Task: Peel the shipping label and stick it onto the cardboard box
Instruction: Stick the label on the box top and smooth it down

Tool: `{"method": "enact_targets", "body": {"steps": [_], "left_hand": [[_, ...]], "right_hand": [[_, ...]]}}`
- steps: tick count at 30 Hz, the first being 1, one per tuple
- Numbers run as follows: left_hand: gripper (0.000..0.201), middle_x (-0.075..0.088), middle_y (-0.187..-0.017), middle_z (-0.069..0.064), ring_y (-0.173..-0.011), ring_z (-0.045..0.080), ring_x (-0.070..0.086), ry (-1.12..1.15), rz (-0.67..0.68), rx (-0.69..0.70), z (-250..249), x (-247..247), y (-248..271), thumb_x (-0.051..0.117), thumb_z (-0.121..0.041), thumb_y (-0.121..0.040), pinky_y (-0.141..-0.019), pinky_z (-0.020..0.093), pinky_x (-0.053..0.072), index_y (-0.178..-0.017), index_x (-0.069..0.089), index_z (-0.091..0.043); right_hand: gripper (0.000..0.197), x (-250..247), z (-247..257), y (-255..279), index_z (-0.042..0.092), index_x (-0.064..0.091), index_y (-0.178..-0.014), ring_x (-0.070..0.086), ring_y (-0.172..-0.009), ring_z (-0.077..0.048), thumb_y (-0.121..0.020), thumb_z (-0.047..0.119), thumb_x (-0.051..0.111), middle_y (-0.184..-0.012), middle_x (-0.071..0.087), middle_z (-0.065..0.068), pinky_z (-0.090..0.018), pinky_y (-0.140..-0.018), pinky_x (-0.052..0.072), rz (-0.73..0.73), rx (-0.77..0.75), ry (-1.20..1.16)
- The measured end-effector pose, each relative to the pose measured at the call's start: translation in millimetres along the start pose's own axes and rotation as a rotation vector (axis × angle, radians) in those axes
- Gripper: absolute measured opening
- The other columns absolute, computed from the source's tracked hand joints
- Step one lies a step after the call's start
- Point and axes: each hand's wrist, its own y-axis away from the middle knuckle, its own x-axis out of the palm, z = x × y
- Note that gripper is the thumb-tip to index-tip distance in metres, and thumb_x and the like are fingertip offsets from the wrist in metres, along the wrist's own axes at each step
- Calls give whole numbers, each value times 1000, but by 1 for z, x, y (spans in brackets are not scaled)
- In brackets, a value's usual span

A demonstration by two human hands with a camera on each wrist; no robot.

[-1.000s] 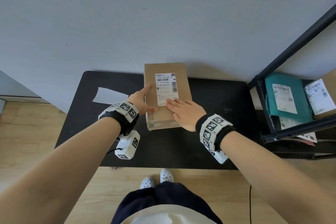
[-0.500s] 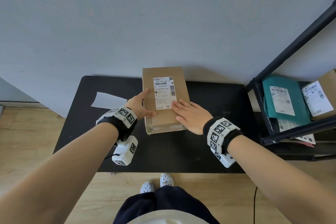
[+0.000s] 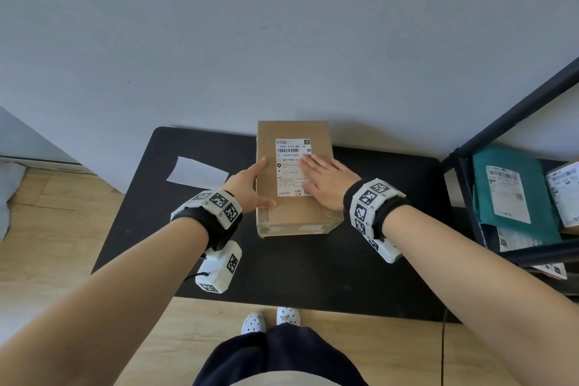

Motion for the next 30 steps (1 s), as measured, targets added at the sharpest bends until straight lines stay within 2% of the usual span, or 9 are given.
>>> {"method": "enact_targets", "body": {"steps": [4, 6, 13, 15, 20, 27, 30], "left_hand": [[105, 43, -149, 6, -135, 23, 44, -3, -2, 8, 1, 0, 0, 80, -21, -71, -111, 35, 36, -151, 12, -31], [106, 42, -149, 6, -136, 22, 43, -8, -4, 8, 1, 0, -1, 80, -22, -70, -111, 36, 38, -151, 13, -31], [108, 43, -149, 3, -135, 23, 45, 11, -3, -24, 1, 1, -1, 81, -22, -70, -111, 41, 38, -150, 11, -35], [109, 45, -148, 4, -132, 24, 47, 23, 6, -28, 1, 1, -2, 82, -22, -68, -110, 43, 40, -150, 11, -36], [107, 51, -140, 8, -126, 26, 52, -22, -25, -9, -2, 1, -1, 82, -24, -67, -105, 43, 44, -150, 15, -33], [101, 49, -144, 3, -124, 24, 54, 14, -33, -25, 2, 6, 3, 78, -22, -72, -106, 43, 44, -149, 14, -37], [103, 49, -144, 2, -124, 23, 54, 21, -29, -27, 2, 7, 3, 78, -22, -72, -106, 42, 45, -149, 13, -37]], "right_hand": [[61, 11, 38, 2, 23, -8, -151, -8, -148, -10, -99, 44, 17, -161, -12, 6, -42, -122, -1, 73, -143, 5], [60, 7, 40, -4, 23, -8, -151, -8, -148, -10, -99, 44, 16, -161, -11, 7, -41, -122, -3, 82, -159, 10], [62, -22, -7, -31, 19, -12, -150, -9, -147, -8, -99, 43, 15, -160, -17, 4, -37, -120, -6, 34, 65, -29], [63, -21, 3, -34, 18, -12, -150, -10, -147, -9, -99, 42, 16, -159, -18, 3, -37, -120, -7, 47, 60, -34], [59, -20, 44, -48, 22, -9, -151, -9, -148, -9, -100, 41, 14, -160, -15, 7, -38, -119, -6, 48, -68, -58], [61, -25, -3, -45, 20, -15, -149, -11, -147, -9, -100, 39, 16, -158, -20, 4, -39, -121, -5, 29, 63, -69], [62, -20, -6, -33, 17, -15, -149, -12, -147, -10, -100, 38, 16, -159, -19, 2, -38, -121, -5, 22, 73, -77]]}}
